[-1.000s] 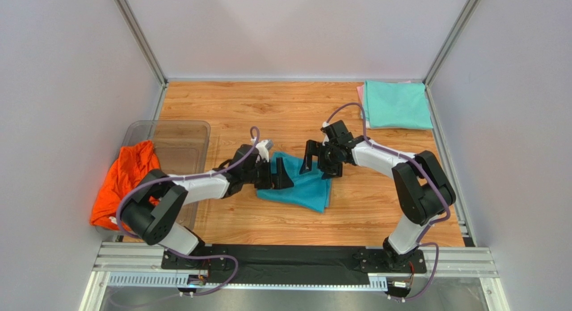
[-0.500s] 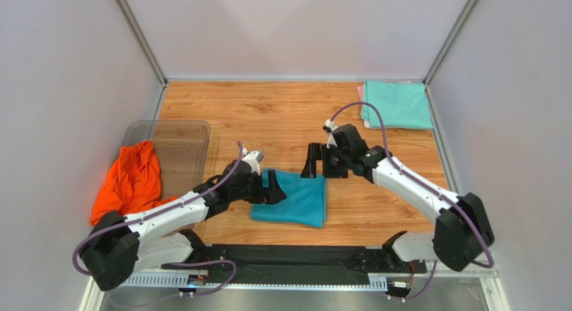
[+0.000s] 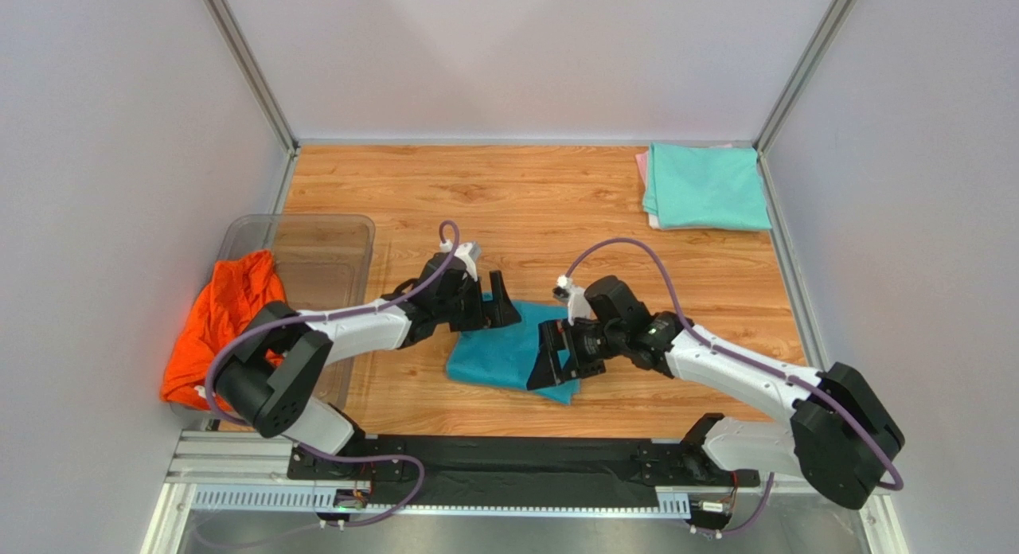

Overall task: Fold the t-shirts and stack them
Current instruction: Fold the tshirt

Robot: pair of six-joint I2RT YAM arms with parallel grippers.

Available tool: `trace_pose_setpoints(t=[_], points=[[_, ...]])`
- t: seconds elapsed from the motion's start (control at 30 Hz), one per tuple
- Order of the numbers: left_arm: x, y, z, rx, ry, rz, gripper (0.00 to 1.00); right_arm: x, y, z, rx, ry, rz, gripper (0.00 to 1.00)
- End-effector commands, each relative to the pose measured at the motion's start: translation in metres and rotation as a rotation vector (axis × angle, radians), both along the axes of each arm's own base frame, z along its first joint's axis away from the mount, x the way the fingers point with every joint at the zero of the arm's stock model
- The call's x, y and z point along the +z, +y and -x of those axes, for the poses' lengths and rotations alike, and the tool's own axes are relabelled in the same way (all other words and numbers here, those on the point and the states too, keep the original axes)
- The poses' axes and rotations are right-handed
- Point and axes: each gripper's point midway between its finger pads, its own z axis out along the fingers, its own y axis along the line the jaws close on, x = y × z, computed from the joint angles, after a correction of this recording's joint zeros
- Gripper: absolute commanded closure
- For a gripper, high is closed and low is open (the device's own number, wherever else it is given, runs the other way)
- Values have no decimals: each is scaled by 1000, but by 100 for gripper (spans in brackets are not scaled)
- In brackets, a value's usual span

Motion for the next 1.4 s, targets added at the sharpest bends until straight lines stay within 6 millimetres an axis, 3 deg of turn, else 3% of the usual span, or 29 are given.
trace_pose_setpoints(t=[0.0, 0.07, 0.2, 0.33, 0.37, 0.43, 0.47, 0.5, 0.53, 0.57, 0.6, 0.63, 0.7, 0.73, 0.87, 0.97, 1.17, 1.27, 1.37], points=[[-9, -7, -5, -8, 25, 35, 0, 1, 20, 0, 30, -5, -83, 0], [-14, -4, 0, -9, 45, 31, 0, -19, 15, -2, -8, 27, -19, 0], [-15, 8, 6, 23, 42, 0, 0, -41, 5, -4, -58, 56, 71, 0], [-2, 27, 8, 58, -1, -66, 0, -47, -8, -12, -104, 18, 150, 0], [14, 29, 7, 67, -38, -59, 0, -49, -14, -10, -106, 20, 182, 0], [21, 41, 11, 84, -45, -101, 0, -33, -14, -17, -112, -27, 174, 0], [43, 44, 7, 99, -99, -86, 0, -30, -19, -16, -105, -39, 198, 0], [52, 46, 9, 98, -114, -87, 0, -21, -19, -17, -100, -61, 192, 0], [56, 54, 15, 95, -110, -116, 0, 3, -16, -27, -114, -125, 159, 0], [81, 56, 14, 105, -163, -89, 0, 16, -18, -30, -123, -161, 151, 0], [84, 66, 20, 118, -159, -122, 0, 25, -24, -29, -119, -189, 166, 0], [109, 70, 24, 119, -218, -89, 0, 46, -30, -36, -159, -264, 150, 0], [121, 93, 28, 188, -254, -134, 0, 85, -45, -47, -246, -377, 136, 0], [141, 102, 33, 213, -310, -111, 0, 96, -51, -50, -284, -406, 135, 0], [157, 141, 50, 346, -357, -129, 0, 125, -79, -62, -474, -498, 115, 0], [149, 157, 64, 381, -346, -138, 0, 115, -92, -69, -553, -511, 151, 0], [113, 177, 78, 440, -289, -196, 0, 80, -87, -72, -539, -433, 246, 0], [110, 171, 78, 418, -300, -161, 0, 60, -85, -80, -572, -387, 320, 0], [109, 177, 79, 442, -303, -172, 0, 41, -78, -89, -591, -343, 366, 1]])
